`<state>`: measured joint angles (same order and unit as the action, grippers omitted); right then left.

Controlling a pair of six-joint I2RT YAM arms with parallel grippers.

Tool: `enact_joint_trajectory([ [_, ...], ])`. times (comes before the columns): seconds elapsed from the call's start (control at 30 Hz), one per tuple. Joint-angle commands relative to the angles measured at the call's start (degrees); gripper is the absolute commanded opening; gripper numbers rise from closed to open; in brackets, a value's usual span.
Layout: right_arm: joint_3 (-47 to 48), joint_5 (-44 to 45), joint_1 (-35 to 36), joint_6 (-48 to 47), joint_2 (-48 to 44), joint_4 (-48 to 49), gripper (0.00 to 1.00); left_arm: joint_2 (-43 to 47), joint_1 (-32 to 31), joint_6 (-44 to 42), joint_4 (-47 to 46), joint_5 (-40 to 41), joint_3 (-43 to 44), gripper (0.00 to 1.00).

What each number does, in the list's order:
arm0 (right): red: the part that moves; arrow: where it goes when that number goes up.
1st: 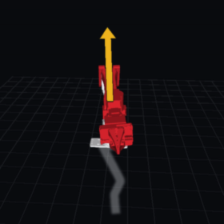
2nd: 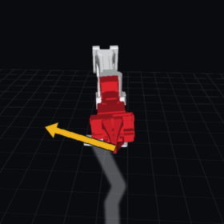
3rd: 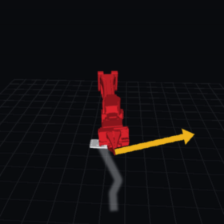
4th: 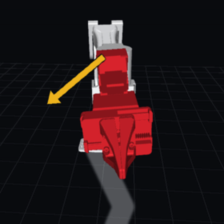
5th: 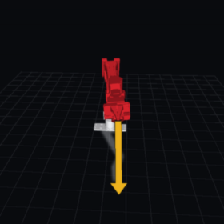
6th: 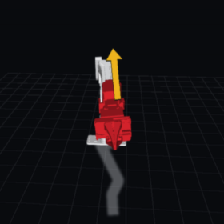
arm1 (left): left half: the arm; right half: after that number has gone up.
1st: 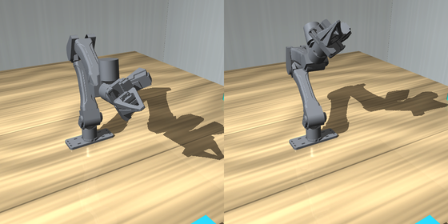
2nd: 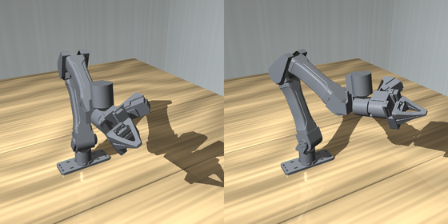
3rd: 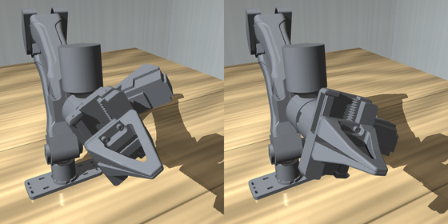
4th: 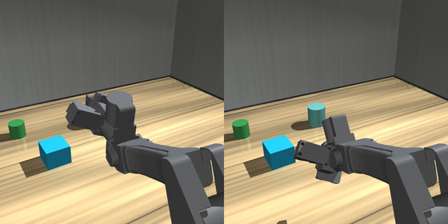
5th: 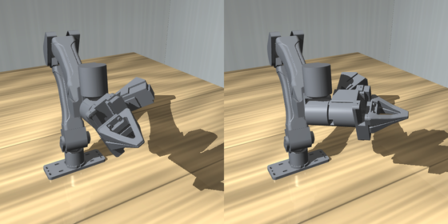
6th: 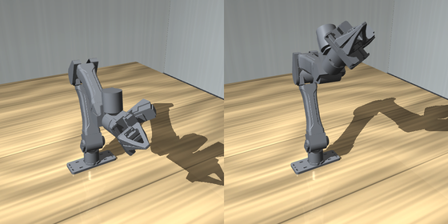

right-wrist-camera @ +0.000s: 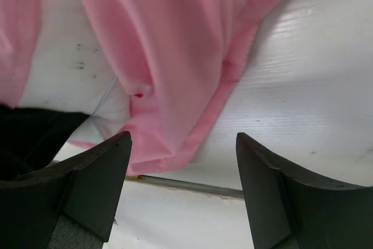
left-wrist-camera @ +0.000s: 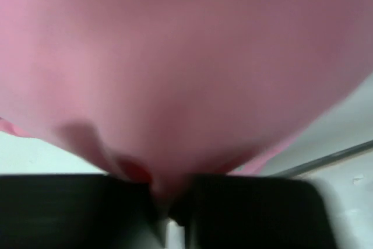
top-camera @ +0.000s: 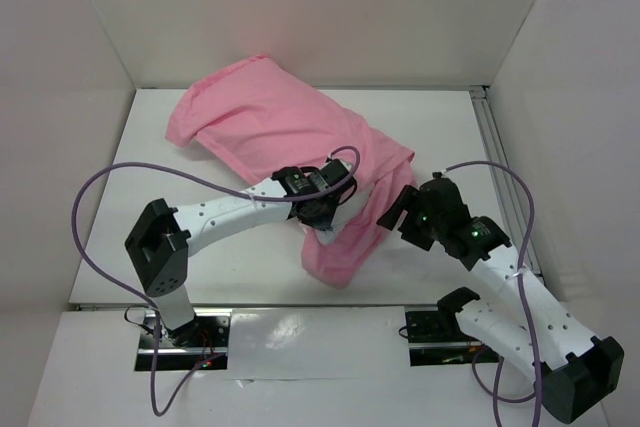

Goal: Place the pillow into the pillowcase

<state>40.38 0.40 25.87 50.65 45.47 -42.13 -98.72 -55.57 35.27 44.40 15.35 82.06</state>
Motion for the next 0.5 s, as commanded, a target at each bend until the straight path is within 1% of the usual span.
enact_joint_trajectory([
  [0.0,-0.47,-3.48,-0.29,-1.26,0.49,6.51,0.8,-1.21,3.27,-0.81,-5.2,-5.4,3.35,0.0],
  [0.07,-0.48,-3.48,0.85,-0.03,1.63,8.89,0.78,-1.21,5.2,-0.2,-5.2,-7.0,3.98,0.0],
  [0.1,-0.48,-4.0,0.85,0.49,1.64,11.6,0.75,-0.69,5.73,-0.2,-5.2,-7.79,4.51,0.0],
  [0.13,0.13,-4.01,1.55,1.63,2.42,13.2,0.75,-0.17,6.26,-0.2,-5.9,-9.88,4.51,0.0],
  [0.17,0.14,-4.01,2.16,1.64,2.95,14.69,0.72,-0.16,6.79,-0.2,-5.91,-10.6,4.51,0.0],
  [0.2,0.14,-3.4,2.17,2.34,4.52,17.75,0.71,0.36,7.58,-0.2,-6.43,-11.57,5.21,0.0],
  [0.27,0.75,-2.87,3.39,2.34,7.85,20.32,0.71,0.37,8.19,-0.2,-6.43,-12.97,5.74,0.0],
  [0.3,1.27,-0.6,3.4,2.34,9.18,21.72,0.7,0.37,8.2,-0.2,-6.43,-12.98,6.26,0.0],
  [0.37,1.81,0.91,4.02,2.96,13.04,22.43,0.7,0.37,8.2,-0.2,-6.43,-12.98,6.88,0.0],
  [0.47,2.33,4.77,4.02,4.28,16.47,22.44,0.65,0.37,8.2,-0.2,-6.43,-13.51,7.41,0.0],
])
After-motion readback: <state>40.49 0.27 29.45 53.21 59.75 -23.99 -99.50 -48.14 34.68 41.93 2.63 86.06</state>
